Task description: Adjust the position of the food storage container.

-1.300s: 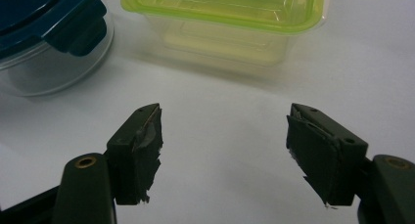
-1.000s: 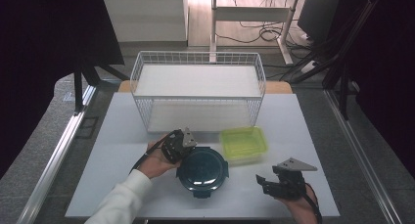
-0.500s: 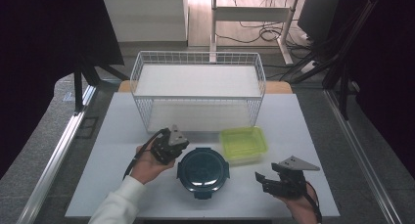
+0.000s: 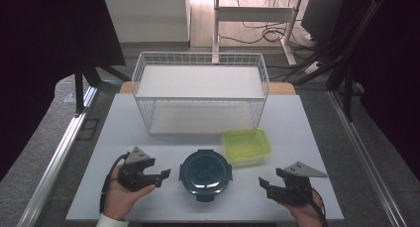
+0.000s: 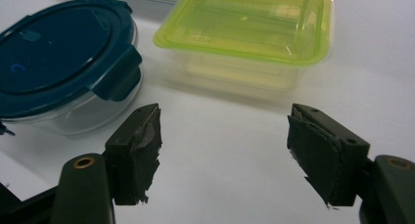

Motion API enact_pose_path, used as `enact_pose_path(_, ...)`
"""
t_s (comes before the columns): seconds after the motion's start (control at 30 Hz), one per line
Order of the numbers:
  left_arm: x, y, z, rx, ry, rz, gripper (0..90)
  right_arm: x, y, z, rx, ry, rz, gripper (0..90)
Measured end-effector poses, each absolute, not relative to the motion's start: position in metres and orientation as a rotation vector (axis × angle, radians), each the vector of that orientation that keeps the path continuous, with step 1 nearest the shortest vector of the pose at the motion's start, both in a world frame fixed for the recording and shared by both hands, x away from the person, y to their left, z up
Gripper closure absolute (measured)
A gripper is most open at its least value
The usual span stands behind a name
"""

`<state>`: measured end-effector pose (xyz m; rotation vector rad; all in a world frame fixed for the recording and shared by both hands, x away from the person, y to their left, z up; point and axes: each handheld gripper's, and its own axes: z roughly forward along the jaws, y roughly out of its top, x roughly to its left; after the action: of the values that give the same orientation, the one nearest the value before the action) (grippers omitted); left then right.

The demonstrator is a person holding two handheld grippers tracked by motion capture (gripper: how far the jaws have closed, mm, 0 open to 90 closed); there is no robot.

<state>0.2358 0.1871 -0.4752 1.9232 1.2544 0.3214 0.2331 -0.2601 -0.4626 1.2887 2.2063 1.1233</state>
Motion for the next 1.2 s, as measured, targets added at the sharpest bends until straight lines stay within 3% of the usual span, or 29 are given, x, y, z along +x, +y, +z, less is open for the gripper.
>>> enact_pose_path(0.13, 0.237, 0.2, -0.475, 1.87, 1.347, 0.299, 24.9, 0.233, -0.259, -0.466, 1.308, 2.214, 1.124, 25.7)
enact_pose_path(0.87, 0.229, 0.183, -0.471, 1.905, 1.261, 0.282, 22.0, 0.229, -0.253, -0.465, 1.268, 2.237, 1.129, 24.3)
enact_pose_path(1.2, 0.224, 0.19, -0.477, 1.866, 1.322, 0.274, 20.3, 0.236, -0.245, -0.461, 1.245, 2.257, 1.175, 24.4)
